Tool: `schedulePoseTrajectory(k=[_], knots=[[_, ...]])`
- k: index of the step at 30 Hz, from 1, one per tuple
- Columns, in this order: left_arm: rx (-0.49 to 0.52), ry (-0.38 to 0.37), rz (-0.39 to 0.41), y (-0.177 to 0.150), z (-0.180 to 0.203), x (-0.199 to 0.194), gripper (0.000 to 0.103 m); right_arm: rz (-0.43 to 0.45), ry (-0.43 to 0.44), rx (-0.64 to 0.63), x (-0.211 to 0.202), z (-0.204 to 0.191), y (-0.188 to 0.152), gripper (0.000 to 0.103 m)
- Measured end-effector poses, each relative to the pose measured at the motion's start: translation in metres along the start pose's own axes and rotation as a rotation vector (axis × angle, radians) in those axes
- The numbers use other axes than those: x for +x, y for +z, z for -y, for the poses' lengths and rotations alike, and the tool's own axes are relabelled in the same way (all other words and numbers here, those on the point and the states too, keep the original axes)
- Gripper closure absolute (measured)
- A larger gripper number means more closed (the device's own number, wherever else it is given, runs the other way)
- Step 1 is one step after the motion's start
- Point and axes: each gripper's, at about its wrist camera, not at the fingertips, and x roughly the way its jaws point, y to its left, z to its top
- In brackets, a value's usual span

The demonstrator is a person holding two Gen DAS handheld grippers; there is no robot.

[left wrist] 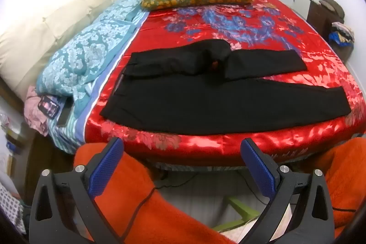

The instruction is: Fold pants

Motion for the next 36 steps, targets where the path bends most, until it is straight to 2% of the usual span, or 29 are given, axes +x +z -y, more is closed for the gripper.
schedulePoseTrajectory(k=[10,11,36], knots=[[-0.017,-0.005,-0.019,0.004,-0.012,0.005,0.001,-0.006,0.003,-0.022,0.005,-0.003,0.003,0.000],[-0.007,0.004,-0.010,0.003,-0.004,0.002,0.001,-0.006,0.002,-0.024,0.005,-0.004,0.003,0.000],[0.012,0.007,-0.004,-0.003,0.003,0.002,0.001,-0.010,0.000,-0.024,0.008,-0.005,0.002,0.000]])
